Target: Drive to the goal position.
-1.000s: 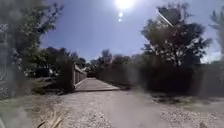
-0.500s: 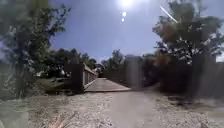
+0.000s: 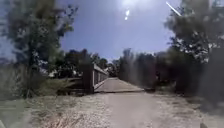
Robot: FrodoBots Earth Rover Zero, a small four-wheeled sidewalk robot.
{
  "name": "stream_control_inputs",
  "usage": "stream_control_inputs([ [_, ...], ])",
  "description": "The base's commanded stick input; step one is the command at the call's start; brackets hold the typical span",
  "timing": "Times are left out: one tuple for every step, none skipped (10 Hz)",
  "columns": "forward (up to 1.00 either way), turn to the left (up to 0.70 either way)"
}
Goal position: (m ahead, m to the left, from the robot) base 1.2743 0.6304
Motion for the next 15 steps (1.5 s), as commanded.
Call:
stream_control_inputs([
  [0.45, 0.0],
  [0.45, 0.0],
  [0.45, 0.0],
  [0.45, 0.0],
  [0.45, 0.0],
  [0.45, 0.0],
  [0.45, 0.0],
  [0.45, 0.0],
  [0.45, 0.0],
  [0.45, 0.0],
  [0.45, 0.0],
  [0.45, 0.0],
  [0.45, 0.0],
  [0.45, 0.0],
  [0.45, 0.0],
])
